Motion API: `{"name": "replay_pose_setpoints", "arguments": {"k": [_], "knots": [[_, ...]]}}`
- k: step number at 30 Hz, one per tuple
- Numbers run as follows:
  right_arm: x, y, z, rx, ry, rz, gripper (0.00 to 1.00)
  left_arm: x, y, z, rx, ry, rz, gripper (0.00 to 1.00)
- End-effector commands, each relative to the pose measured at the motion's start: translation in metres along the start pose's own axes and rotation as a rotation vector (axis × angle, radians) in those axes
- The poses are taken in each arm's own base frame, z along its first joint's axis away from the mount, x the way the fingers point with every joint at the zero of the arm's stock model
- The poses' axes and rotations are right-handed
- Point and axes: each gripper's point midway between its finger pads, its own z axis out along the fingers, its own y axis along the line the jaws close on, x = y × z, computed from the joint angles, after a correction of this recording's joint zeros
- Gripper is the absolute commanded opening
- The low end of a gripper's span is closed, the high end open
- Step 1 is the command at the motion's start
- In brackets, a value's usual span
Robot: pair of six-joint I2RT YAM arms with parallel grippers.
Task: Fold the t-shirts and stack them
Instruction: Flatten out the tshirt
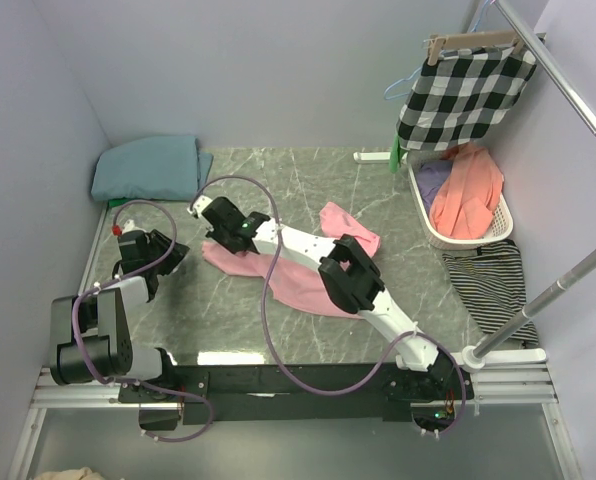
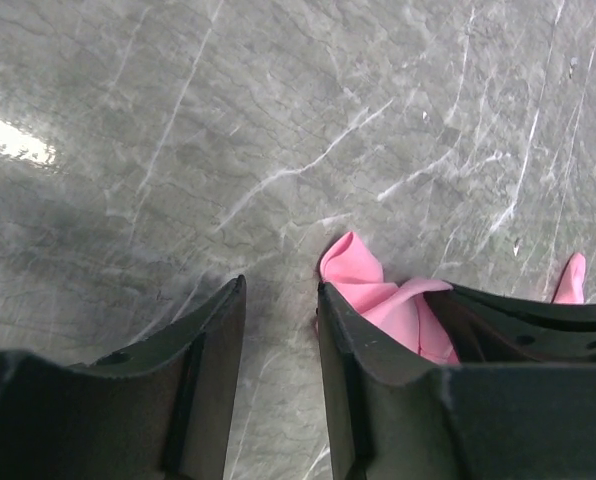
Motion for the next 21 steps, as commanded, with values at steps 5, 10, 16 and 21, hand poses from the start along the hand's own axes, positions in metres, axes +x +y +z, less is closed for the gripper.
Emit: {"name": "replay_pose_setpoints", "arguments": {"k": [5, 10, 16, 21], "knots": [[-0.082, -0.071, -0.133, 0.195, -0.246, 0.069, 0.0, -0.002, -0.016, 0.002, 0.09, 0.008, 0.01, 0.38], [-0.115, -0.111, -0.231, 0.326, -0.386, 0.108, 0.0, -0.002, -0.019, 0.0, 0.114, 0.004, 0.013, 0.42], [-0.158, -0.128, -0.344, 0.366, -0.577, 0.139, 0.0, -0.001, -0.021, -0.002, 0.123, -0.002, 0.009, 0.43], [-0.203, -0.1, -0.398, 0.317, -0.708, 0.082, 0.0, -0.002, -0.021, -0.002, 0.124, -0.004, 0.003, 0.41]]}}
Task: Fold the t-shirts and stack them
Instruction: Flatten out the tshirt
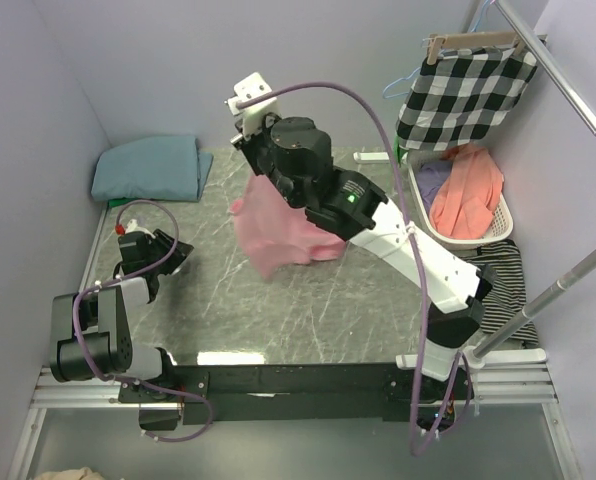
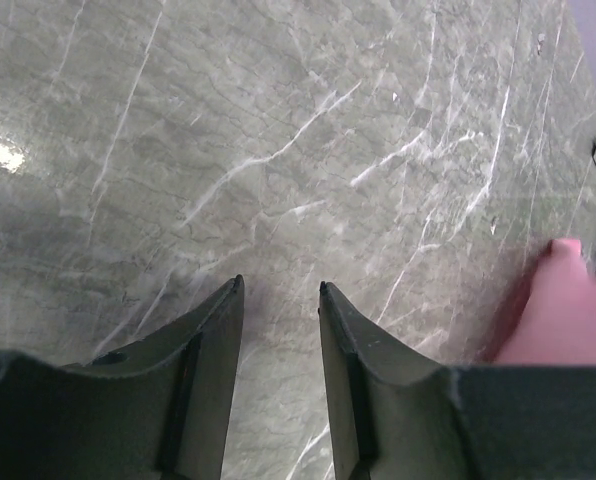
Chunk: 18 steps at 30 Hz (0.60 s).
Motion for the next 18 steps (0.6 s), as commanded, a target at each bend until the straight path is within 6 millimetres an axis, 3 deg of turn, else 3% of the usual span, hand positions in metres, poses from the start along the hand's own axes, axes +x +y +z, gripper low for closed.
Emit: {"name": "replay_pose_setpoints", "arguments": {"k": [1, 5, 8, 9, 10, 11, 12, 13, 14, 15, 16, 17, 18], "knots": [[-0.027, 0.031, -0.009, -0.054, -0.047, -0.098, 0.0, -0.008, -0.011, -0.002, 0.049, -0.032, -0.001, 0.42], [-0.056, 0.039, -0.021, -0.003, -0.119, -0.147, 0.0, -0.009, -0.009, -0.003, 0.037, -0.039, 0.0, 0.42], [-0.058, 0.018, -0.03, 0.073, -0.113, -0.135, 0.0, -0.011, -0.009, -0.004, 0.035, -0.044, 0.005, 0.43], [-0.037, 0.021, -0.026, 0.082, -0.066, -0.165, 0.0, -0.011, -0.009, -0.004, 0.033, -0.045, 0.006, 0.43], [-0.028, 0.008, -0.028, 0.153, -0.044, -0.146, 0.0, -0.011, -0.009, -0.004, 0.032, -0.044, 0.006, 0.43], [-0.031, -0.011, -0.044, 0.183, -0.053, -0.111, 0.0, -0.011, -0.009, -0.003, 0.034, -0.044, 0.005, 0.43], [0.006, -0.004, -0.039, 0.187, 0.006, -0.116, 0.0, -0.01, -0.009, -0.003, 0.036, -0.041, 0.007, 0.43], [0.005, -0.034, -0.06, 0.251, -0.003, -0.064, 0.0, -0.011, -0.009, -0.003, 0.037, -0.044, 0.007, 0.43], [0.048, -0.032, -0.06, 0.262, 0.066, -0.096, 0.0, -0.01, -0.01, -0.003, 0.039, -0.04, 0.007, 0.44], [0.062, -0.041, -0.066, 0.288, 0.074, -0.029, 0.0, -0.011, -0.011, -0.003, 0.044, -0.038, 0.008, 0.44], [0.064, -0.06, -0.085, 0.317, 0.064, 0.026, 0.0, -0.01, -0.012, -0.003, 0.049, -0.033, 0.009, 0.44], [0.101, -0.074, -0.089, 0.37, 0.13, 0.021, 0.0, -0.01, -0.012, -0.003, 0.05, -0.034, 0.011, 0.44], [0.117, -0.08, -0.097, 0.39, 0.152, 0.083, 0.0, -0.01, -0.014, -0.003, 0.059, -0.03, 0.011, 0.44]]}}
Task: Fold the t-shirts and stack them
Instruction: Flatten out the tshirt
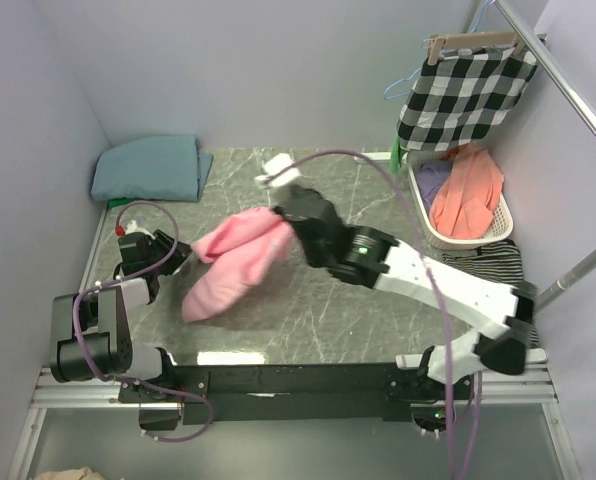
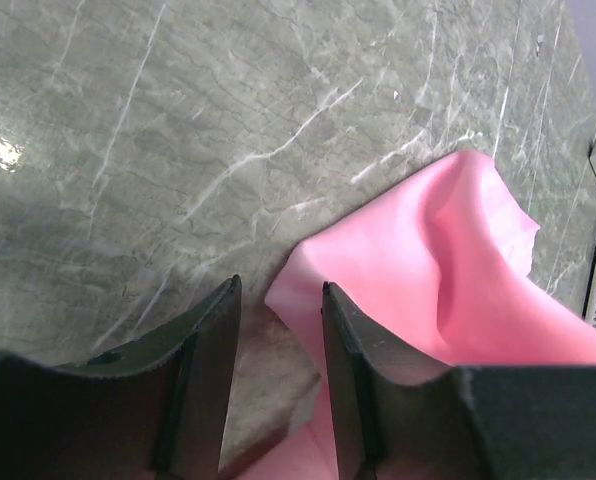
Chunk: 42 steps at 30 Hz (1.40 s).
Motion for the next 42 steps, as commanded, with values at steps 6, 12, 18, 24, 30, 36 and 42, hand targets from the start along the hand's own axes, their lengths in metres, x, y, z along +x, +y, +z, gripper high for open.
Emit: {"name": "replay_pose_setpoints", "arguments": {"k": [6, 12, 18, 24, 30, 36, 42], "knots": [[0.139, -0.097, -0.039, 0.306, 0.168, 0.445, 0.01, -0.008, -0.029, 0.001, 0.13, -0.014, 0.018, 0.47], [0.19, -0.088, -0.023, 0.323, 0.279, 0.45, 0.0, 0.008, -0.073, 0.013, 0.202, 0.041, 0.129, 0.52], [0.204, -0.072, -0.007, 0.278, 0.31, 0.443, 0.0, 0.053, -0.126, 0.022, 0.275, 0.128, 0.263, 0.52], [0.208, -0.073, -0.004, 0.276, 0.308, 0.451, 0.0, 0.108, -0.131, 0.024, 0.219, 0.249, 0.299, 0.45], [0.204, -0.077, -0.006, 0.274, 0.291, 0.468, 0.0, 0.14, -0.123, -0.005, 0.205, 0.29, 0.247, 0.43], [0.202, -0.077, -0.01, 0.265, 0.278, 0.49, 0.0, 0.141, -0.1, -0.039, 0.144, 0.22, 0.192, 0.49], [0.199, -0.076, -0.009, 0.25, 0.274, 0.504, 0.0, 0.13, -0.095, -0.04, 0.111, 0.156, 0.198, 0.51]]}}
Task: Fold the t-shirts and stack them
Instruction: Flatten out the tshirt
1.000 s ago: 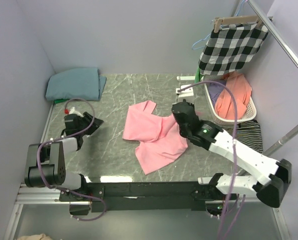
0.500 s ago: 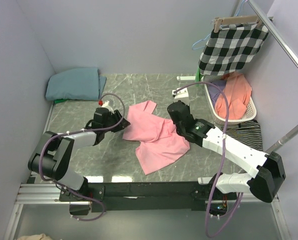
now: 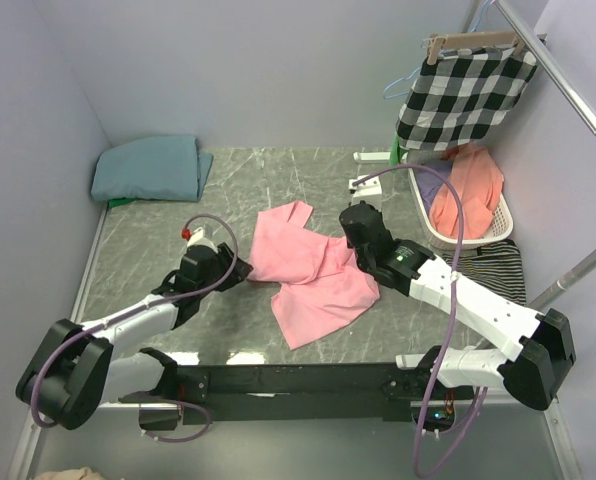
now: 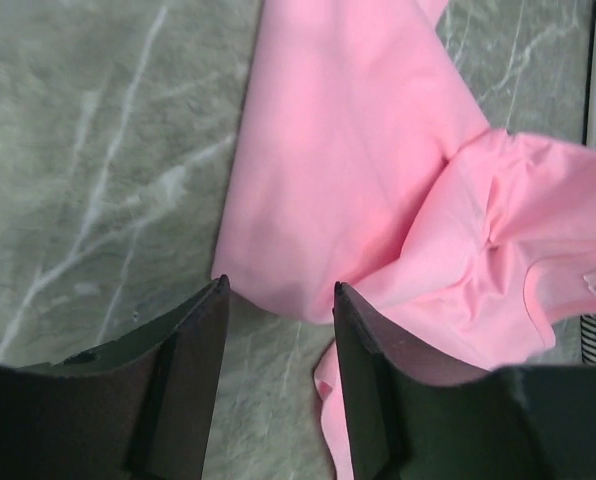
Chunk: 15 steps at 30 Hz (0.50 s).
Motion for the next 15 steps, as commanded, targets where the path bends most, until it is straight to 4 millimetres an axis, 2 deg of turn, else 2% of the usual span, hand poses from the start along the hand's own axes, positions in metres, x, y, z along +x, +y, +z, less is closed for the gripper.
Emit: {"name": "replay_pose_setpoints", "arguments": {"k": [1, 7, 13, 14, 15], "knots": [[-0.015, -0.001, -0.004, -0.009, -0.044, 0.065, 0.0, -0.007, 0.009, 0.004, -0.052, -0.05, -0.017, 0.5], [-0.018, -0.002, -0.006, -0.016, -0.05, 0.071, 0.0, 0.007, 0.023, 0.026, -0.095, -0.009, -0.037, 0.51], [-0.015, -0.004, -0.006, -0.012, -0.048, 0.062, 0.0, 0.017, 0.019, 0.042, -0.057, 0.029, -0.051, 0.49], [-0.015, -0.003, -0.006, -0.012, -0.049, 0.062, 0.0, 0.013, 0.013, 0.045, -0.037, 0.023, -0.047, 0.49], [-0.013, -0.003, -0.005, -0.012, -0.045, 0.059, 0.0, 0.013, 0.013, 0.047, -0.036, 0.022, -0.046, 0.43]]}}
